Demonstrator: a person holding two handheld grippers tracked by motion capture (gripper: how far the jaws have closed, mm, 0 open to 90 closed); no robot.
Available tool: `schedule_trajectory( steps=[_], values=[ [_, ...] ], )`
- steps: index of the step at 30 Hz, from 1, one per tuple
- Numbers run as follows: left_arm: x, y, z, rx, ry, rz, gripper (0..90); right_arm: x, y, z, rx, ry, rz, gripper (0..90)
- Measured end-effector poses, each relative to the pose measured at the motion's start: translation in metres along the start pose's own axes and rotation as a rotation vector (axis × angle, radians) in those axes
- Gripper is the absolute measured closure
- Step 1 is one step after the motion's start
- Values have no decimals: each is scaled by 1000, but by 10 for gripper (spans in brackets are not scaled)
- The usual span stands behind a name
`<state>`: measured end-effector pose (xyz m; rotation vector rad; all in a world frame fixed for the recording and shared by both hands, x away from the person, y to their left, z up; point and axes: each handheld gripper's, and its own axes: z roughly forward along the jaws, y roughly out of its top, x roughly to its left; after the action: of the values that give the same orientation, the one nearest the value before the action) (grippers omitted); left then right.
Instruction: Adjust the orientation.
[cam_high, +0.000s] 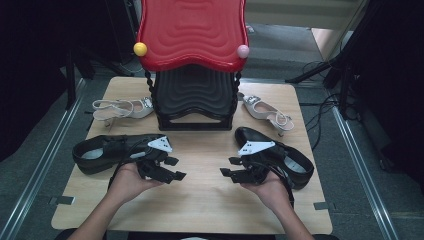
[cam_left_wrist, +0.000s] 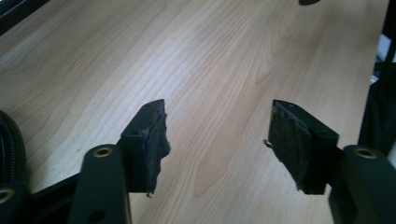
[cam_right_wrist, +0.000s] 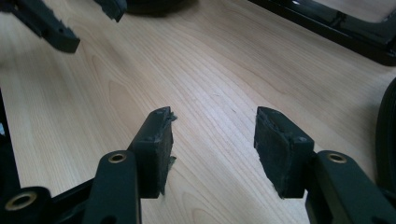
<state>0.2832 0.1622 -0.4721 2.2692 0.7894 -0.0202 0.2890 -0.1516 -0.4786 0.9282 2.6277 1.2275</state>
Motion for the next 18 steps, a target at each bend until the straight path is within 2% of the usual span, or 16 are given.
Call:
schedule_trajectory(
  steps=[1,2,6,10,11,12,15,18],
  values=[
    [0,-1,-3,-16,-1,5,411,1,0,0,18,-19,-29,488],
    [0,-1,-4,-20,-1,14,422,2,1,0,27,-24,-30,486],
    [2,-3,-8,-31,4,5,422,2,2,-1,36,11,-1,496],
    [4,-5,-10,-15,-6,-12,436,4,1,-2,29,14,-22,498],
    [5,-5,-11,-18,-15,-25,436,3,1,-3,29,21,-34,541],
    [5,-5,-13,-24,-18,-27,434,3,1,-3,22,17,-36,541],
    [6,-5,-16,-19,-21,-22,427,0,3,-3,30,39,14,537],
    [5,-6,-18,-14,-21,-21,437,-1,3,-3,35,33,11,522]
  ],
)
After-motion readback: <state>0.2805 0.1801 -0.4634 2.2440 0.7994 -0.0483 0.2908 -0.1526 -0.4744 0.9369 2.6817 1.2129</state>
